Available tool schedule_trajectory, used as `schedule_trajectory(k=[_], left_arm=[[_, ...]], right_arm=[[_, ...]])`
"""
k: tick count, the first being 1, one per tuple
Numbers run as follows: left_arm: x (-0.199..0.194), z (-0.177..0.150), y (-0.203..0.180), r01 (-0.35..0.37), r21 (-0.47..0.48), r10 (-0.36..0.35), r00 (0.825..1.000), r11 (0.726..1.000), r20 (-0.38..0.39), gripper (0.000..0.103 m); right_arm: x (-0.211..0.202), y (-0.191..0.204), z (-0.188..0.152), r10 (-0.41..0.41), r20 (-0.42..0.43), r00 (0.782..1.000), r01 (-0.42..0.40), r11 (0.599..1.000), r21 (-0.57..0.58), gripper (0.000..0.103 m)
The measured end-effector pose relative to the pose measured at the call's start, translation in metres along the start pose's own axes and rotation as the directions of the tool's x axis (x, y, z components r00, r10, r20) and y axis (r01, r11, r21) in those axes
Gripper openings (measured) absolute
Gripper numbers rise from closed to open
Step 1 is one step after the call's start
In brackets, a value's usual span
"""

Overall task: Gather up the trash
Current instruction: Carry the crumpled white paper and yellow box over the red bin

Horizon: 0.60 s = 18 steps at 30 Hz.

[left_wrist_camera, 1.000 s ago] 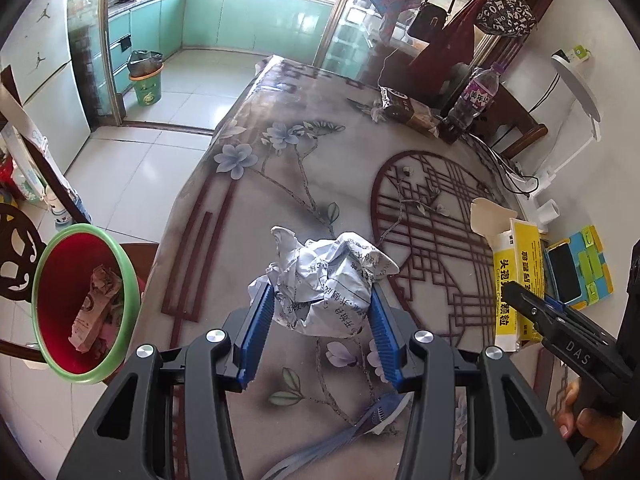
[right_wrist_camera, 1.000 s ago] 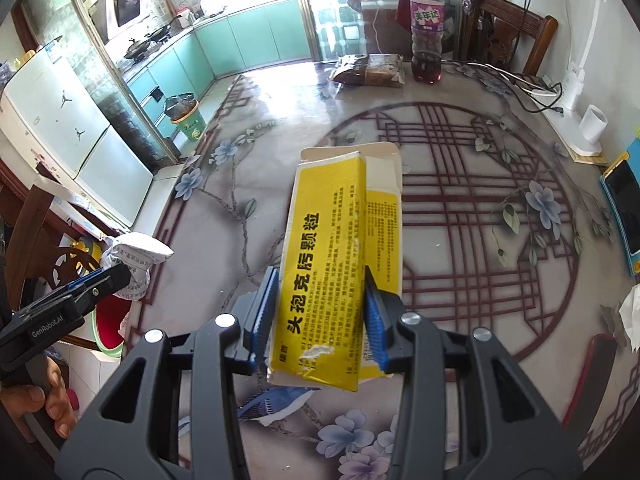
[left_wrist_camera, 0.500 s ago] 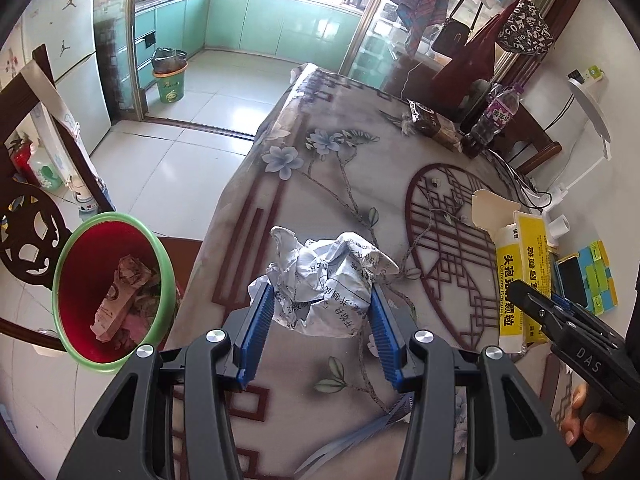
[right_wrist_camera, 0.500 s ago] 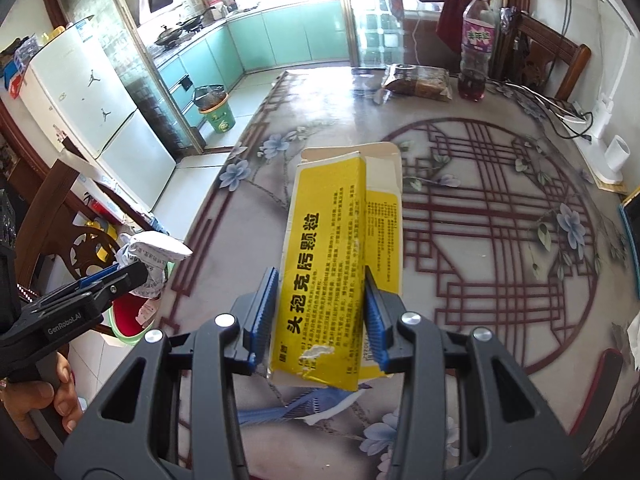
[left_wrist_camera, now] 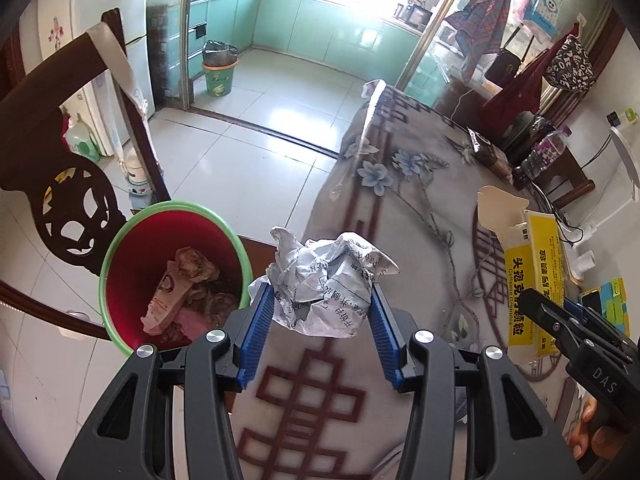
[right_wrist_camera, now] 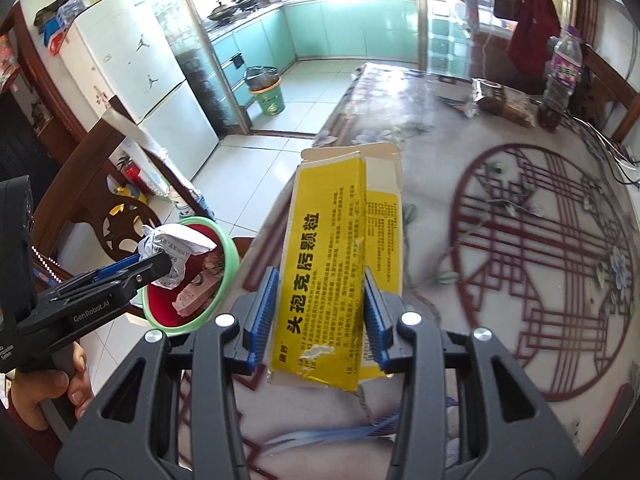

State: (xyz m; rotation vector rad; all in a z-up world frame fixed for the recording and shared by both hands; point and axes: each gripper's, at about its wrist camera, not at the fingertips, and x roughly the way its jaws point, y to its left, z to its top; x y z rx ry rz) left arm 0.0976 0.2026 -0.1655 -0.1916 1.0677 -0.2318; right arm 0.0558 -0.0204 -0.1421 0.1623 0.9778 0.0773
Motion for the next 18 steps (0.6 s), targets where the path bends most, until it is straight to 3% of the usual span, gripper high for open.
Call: schedule_trajectory(k=[18], left_arm=[[0.008, 0.0, 0.1, -0.105, -0.126, 0.103, 0.994, 0.986, -0.025, 0.045]], right_arm=[[0.05, 0.091, 0.012, 0.085, -0.065, 0.994, -0.093, 0.987, -0.13, 0.04]])
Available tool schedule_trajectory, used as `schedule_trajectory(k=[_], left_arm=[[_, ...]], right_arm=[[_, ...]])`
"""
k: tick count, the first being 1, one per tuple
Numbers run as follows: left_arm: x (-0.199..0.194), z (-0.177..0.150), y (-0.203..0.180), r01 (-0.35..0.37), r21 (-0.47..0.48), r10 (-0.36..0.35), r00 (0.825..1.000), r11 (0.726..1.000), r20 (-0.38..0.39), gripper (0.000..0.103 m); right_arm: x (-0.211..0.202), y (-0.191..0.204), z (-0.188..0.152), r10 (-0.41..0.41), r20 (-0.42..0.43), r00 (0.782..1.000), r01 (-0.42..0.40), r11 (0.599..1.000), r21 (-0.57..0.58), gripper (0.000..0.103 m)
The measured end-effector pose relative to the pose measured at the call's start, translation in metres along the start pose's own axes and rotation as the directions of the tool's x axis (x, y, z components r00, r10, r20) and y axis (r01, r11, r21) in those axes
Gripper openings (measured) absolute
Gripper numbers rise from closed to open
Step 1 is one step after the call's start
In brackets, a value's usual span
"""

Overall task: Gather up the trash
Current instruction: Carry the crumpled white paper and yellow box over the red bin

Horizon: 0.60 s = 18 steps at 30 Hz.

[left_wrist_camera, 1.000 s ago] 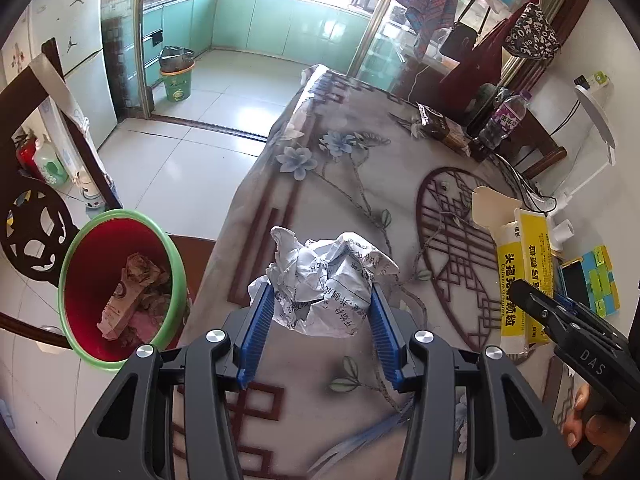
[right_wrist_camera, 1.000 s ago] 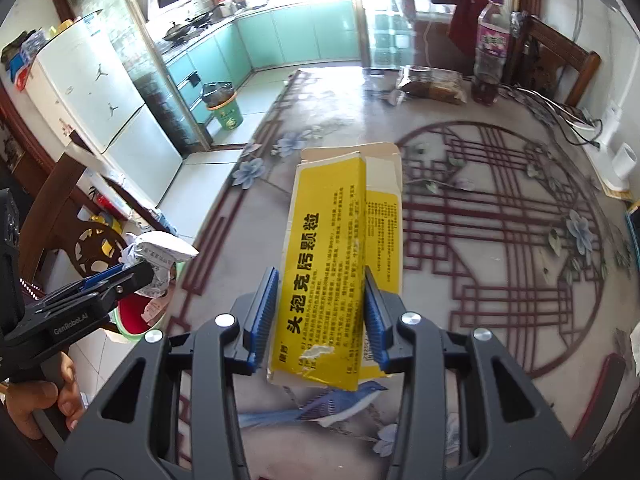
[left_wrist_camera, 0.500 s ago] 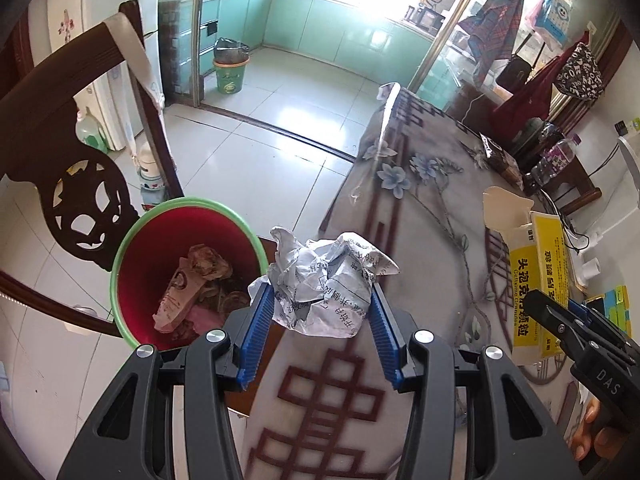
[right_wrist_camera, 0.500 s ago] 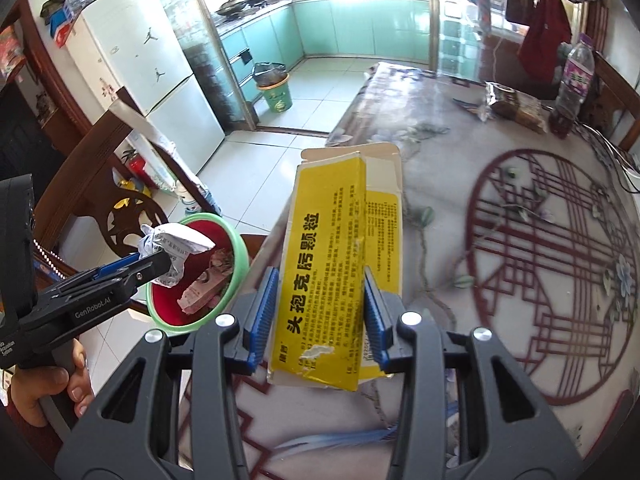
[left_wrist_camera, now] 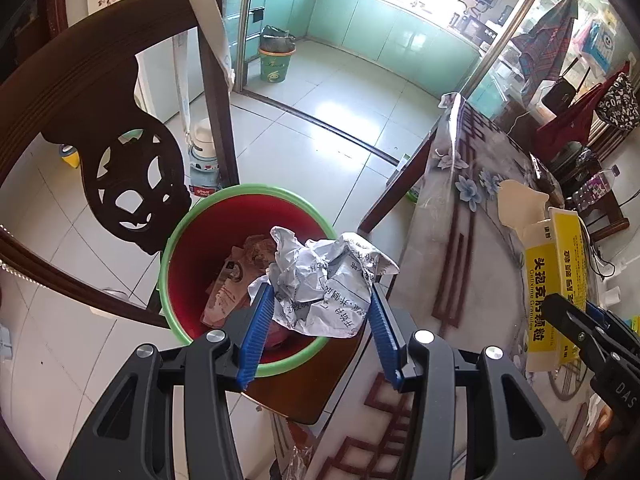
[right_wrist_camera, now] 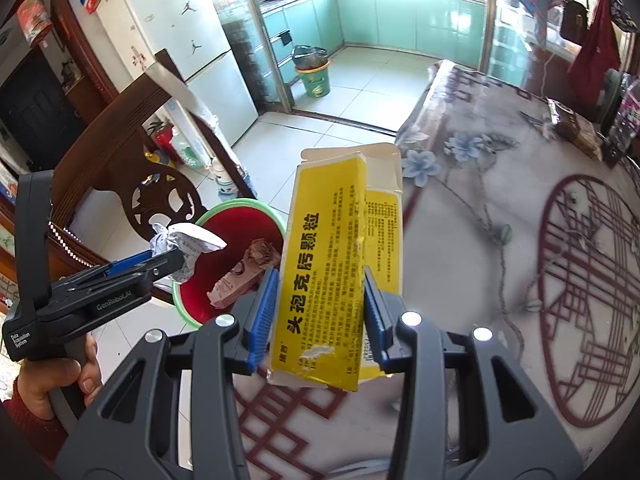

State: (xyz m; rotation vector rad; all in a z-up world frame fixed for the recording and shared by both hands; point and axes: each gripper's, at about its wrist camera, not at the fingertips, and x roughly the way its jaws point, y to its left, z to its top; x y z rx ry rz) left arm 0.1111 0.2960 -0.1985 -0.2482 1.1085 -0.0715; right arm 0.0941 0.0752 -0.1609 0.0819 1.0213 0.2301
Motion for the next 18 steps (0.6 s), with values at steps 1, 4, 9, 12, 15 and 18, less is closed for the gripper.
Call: schedule_trajectory(k=[1, 4, 9, 12, 15, 18], left_arm=[[0.001, 0.0, 0.003, -0.004, -0.004, 0.004, 1.0, 1.0, -0.001, 0.045], [0.005, 0.003, 0.012, -0.016, -0.016, 0.016, 1.0, 1.0, -0.002, 0.045], [0.013, 0.009, 0.026, -0.038, -0.041, 0.038, 0.999, 0.998, -0.009, 0.045], [0.019, 0.012, 0.032, -0.052, -0.052, 0.051, 0.999, 0.997, -0.02, 0.045], [0.026, 0.015, 0.038, -0.064, -0.059, 0.062, 0.998, 0.996, -0.03, 0.046], [0.036, 0.019, 0.043, -0.075, -0.068, 0.072, 0.996, 0.995, -0.044, 0.046]], right_arm=[[0.002, 0.004, 0.002, 0.007, -0.003, 1.0, -0.007, 1.0, -0.007, 0.04], [0.01, 0.015, 0.008, 0.022, -0.01, 1.0, -0.022, 0.999, -0.023, 0.04], [0.024, 0.029, 0.017, 0.062, -0.031, 0.998, -0.063, 0.997, -0.042, 0.04], [0.035, 0.04, 0.022, 0.082, -0.055, 0.995, -0.086, 0.994, -0.063, 0.04], [0.046, 0.05, 0.026, 0.101, -0.076, 0.992, -0.107, 0.991, -0.08, 0.04], [0.058, 0.058, 0.03, 0.115, -0.098, 0.989, -0.124, 0.988, -0.096, 0.039]])
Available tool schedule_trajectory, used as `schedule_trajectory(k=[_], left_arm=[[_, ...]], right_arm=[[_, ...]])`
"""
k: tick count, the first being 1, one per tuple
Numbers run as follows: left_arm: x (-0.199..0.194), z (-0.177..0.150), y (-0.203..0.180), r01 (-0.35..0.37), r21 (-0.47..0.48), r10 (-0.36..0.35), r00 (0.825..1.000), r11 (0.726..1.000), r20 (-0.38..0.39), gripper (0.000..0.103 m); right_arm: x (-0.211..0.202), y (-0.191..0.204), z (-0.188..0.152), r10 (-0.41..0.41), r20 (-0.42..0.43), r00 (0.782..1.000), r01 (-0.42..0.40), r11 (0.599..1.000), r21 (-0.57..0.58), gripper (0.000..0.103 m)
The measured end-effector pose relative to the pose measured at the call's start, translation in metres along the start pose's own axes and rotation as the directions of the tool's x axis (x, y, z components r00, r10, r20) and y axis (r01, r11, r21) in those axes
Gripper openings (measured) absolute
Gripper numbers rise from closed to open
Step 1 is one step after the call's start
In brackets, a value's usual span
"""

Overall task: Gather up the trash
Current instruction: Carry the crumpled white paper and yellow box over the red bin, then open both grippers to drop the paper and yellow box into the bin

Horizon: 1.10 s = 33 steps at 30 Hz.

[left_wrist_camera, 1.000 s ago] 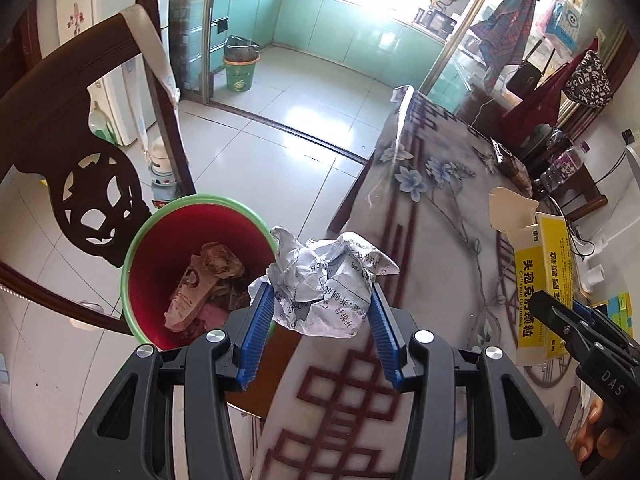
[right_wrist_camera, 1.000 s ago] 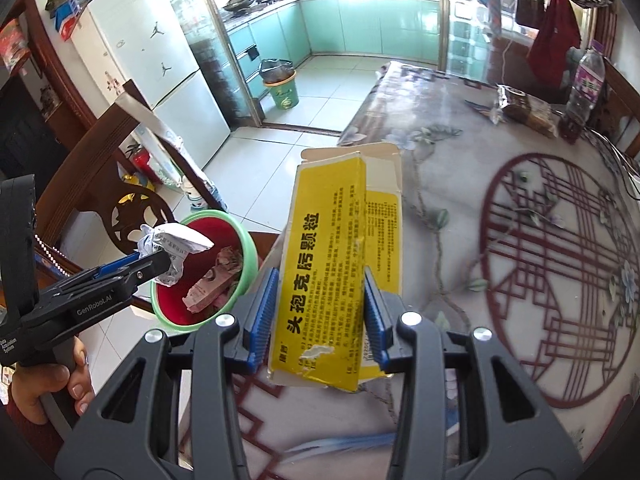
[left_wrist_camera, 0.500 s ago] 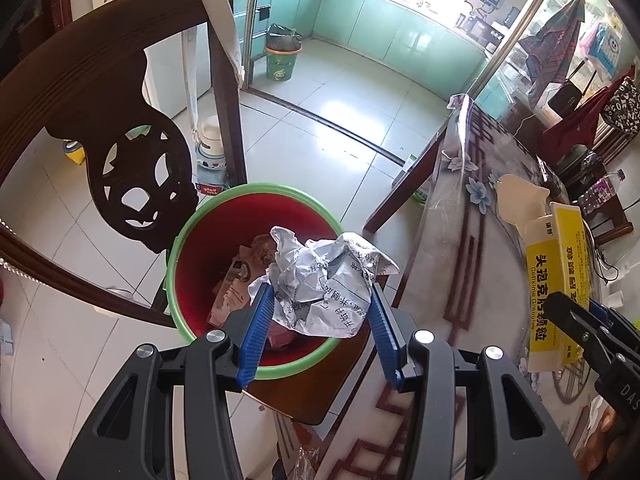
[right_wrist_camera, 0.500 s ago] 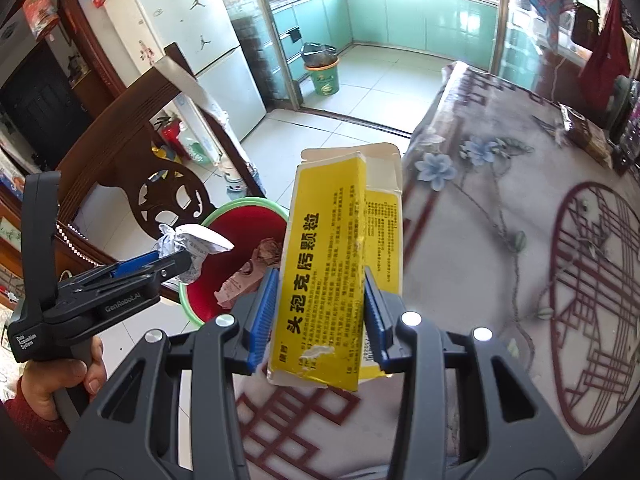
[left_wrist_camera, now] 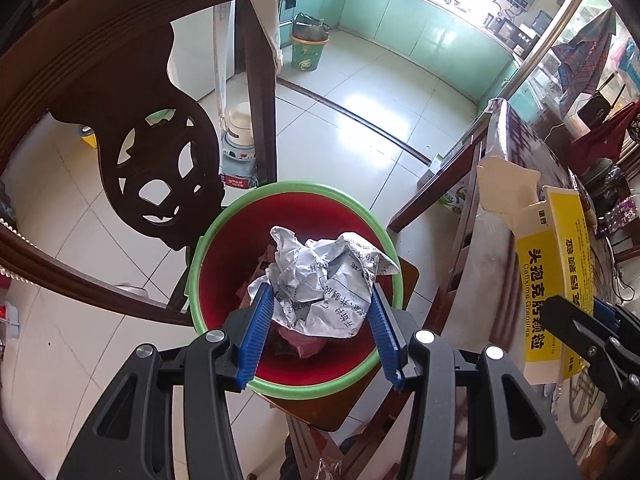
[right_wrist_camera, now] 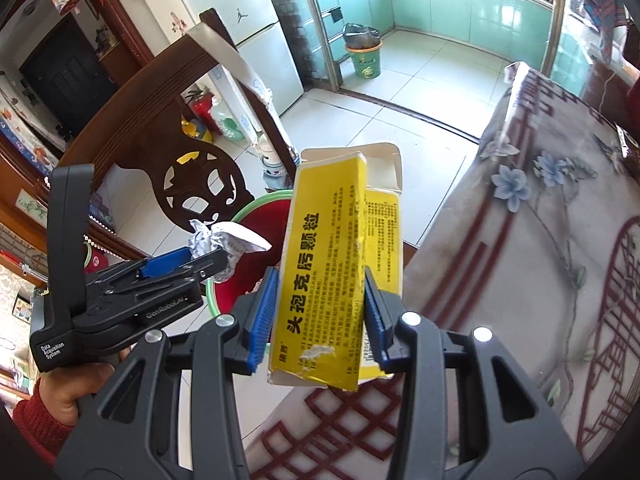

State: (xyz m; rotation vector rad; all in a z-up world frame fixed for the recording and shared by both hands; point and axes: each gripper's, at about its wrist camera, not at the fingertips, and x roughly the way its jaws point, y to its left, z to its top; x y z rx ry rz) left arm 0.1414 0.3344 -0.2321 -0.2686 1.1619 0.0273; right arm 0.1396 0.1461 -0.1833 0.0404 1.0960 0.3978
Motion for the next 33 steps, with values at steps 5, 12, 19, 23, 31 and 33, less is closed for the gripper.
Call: schedule_trajectory(k=[5, 12, 19, 23, 31, 33], left_arm=[[0.014, 0.005, 0.004, -0.02, -0.009, 0.02, 1.0, 1.0, -0.022, 0.046], [0.027, 0.012, 0.008, -0.041, -0.015, 0.041, 0.998, 0.999, -0.043, 0.046], [0.034, 0.017, 0.012, -0.059, -0.023, 0.058, 0.997, 0.998, -0.049, 0.046], [0.036, 0.017, 0.014, -0.066, -0.023, 0.065, 0.997, 0.998, -0.052, 0.046], [0.034, 0.018, 0.023, -0.088, -0.041, 0.086, 0.995, 0.995, -0.054, 0.05], [0.03, 0.018, 0.023, -0.088, -0.041, 0.086, 0.995, 0.995, -0.047, 0.05]], right_arm=[[0.02, 0.007, 0.008, 0.017, -0.041, 0.999, -0.018, 0.999, -0.035, 0.04], [0.032, 0.009, 0.014, 0.017, -0.061, 0.998, -0.021, 0.998, -0.065, 0.04], [0.038, 0.012, 0.02, 0.025, -0.061, 0.998, -0.03, 0.996, -0.082, 0.04], [0.04, 0.016, 0.02, 0.033, -0.066, 0.997, -0.039, 0.995, -0.091, 0.04], [0.034, 0.02, 0.019, 0.015, -0.021, 1.0, -0.017, 0.993, -0.119, 0.06], [0.028, 0.018, 0.019, 0.011, -0.011, 1.0, -0.012, 0.993, -0.115, 0.06]])
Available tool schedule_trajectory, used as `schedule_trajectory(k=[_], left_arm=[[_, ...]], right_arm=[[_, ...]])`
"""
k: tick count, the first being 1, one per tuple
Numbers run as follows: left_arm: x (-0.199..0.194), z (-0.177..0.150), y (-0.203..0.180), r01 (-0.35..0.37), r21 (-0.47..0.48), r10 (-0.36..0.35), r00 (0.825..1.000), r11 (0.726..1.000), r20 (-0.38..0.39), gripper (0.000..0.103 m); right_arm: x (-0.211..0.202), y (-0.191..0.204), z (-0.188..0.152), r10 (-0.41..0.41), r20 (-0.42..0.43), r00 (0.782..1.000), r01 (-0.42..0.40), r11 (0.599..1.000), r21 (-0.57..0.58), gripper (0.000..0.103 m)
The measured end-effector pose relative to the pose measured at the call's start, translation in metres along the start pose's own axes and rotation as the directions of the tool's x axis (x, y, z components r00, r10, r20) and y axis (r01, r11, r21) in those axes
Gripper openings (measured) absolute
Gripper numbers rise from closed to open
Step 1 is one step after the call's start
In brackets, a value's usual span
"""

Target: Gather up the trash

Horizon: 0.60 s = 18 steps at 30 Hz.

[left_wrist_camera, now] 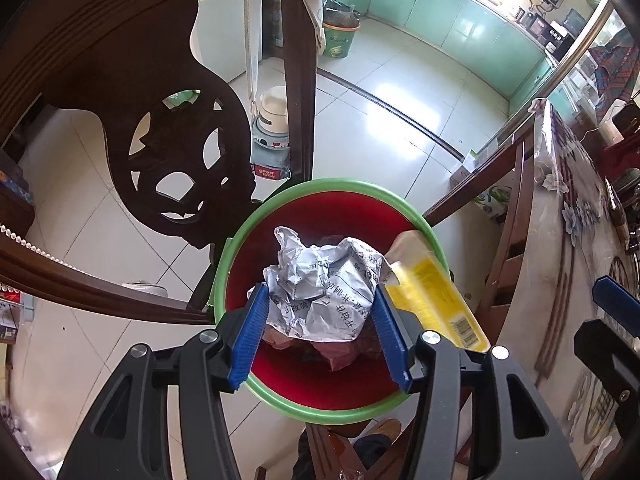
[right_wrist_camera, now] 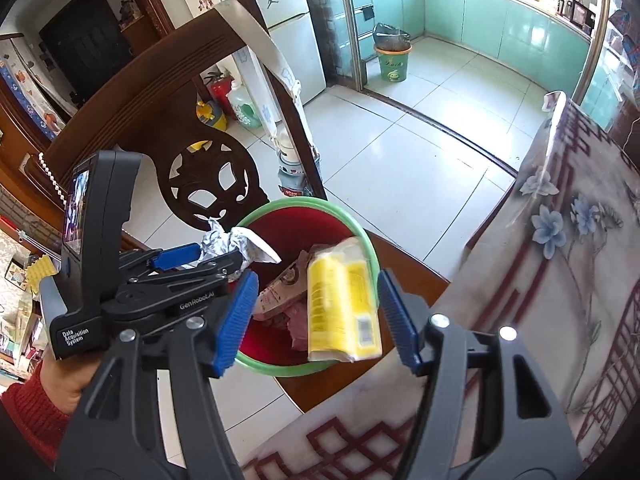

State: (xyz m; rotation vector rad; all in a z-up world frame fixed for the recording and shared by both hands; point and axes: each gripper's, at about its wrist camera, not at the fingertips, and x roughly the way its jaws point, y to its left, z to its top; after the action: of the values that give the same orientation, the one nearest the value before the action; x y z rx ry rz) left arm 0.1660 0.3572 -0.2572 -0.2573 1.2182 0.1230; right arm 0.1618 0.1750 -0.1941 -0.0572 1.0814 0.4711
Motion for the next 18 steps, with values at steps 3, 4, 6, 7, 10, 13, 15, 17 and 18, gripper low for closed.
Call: schedule_trajectory(k=[3, 4, 6, 7, 10, 13, 15, 17, 18], left_arm=[[-0.009, -0.001, -0.001, 0.008, 0.0, -0.008, 1.0, 1.0, 0.015, 0.053], [-0.012, -0.002, -0.003, 0.011, 0.002, -0.011, 1.0, 1.0, 0.02, 0.055], [-0.02, -0.004, -0.008, 0.023, 0.008, -0.023, 0.999, 1.0, 0.033, 0.058], [-0.026, -0.005, -0.012, 0.028, 0.015, -0.029, 0.999, 0.999, 0.041, 0.059], [-0.048, -0.009, -0.029, 0.05, 0.045, -0.054, 0.995, 0.998, 0.088, 0.075], [-0.078, -0.015, -0.052, 0.082, 0.088, -0.095, 0.983, 0.993, 0.158, 0.085], [-0.1, -0.02, -0.07, 0.086, 0.12, -0.11, 0.971, 0.989, 0.212, 0.09], [-0.122, -0.025, -0.089, 0.109, 0.148, -0.145, 0.954, 0.983, 0.262, 0.093], [-0.132, -0.028, -0.098, 0.121, 0.163, -0.164, 0.945, 0.979, 0.283, 0.094]], right_arm=[[-0.014, -0.004, -0.005, -0.02, 0.027, 0.999, 0.02, 1.0, 0.009, 0.06], [-0.021, -0.007, -0.007, -0.028, 0.039, 0.999, 0.028, 0.999, 0.015, 0.062], [-0.034, -0.013, -0.013, -0.045, 0.062, 0.997, 0.044, 0.999, 0.03, 0.066], [-0.043, -0.018, -0.017, -0.058, 0.076, 0.995, 0.055, 0.998, 0.04, 0.066], [-0.063, -0.026, -0.029, -0.088, 0.122, 0.989, 0.081, 0.995, 0.063, 0.074], [-0.101, -0.034, -0.043, -0.129, 0.233, 0.964, 0.114, 0.991, 0.076, 0.084], [-0.125, -0.039, -0.053, -0.16, 0.302, 0.94, 0.144, 0.987, 0.074, 0.095], [-0.152, -0.045, -0.064, -0.198, 0.376, 0.905, 0.183, 0.98, 0.076, 0.098], [-0.163, -0.048, -0.069, -0.216, 0.402, 0.89, 0.2, 0.976, 0.081, 0.098]])
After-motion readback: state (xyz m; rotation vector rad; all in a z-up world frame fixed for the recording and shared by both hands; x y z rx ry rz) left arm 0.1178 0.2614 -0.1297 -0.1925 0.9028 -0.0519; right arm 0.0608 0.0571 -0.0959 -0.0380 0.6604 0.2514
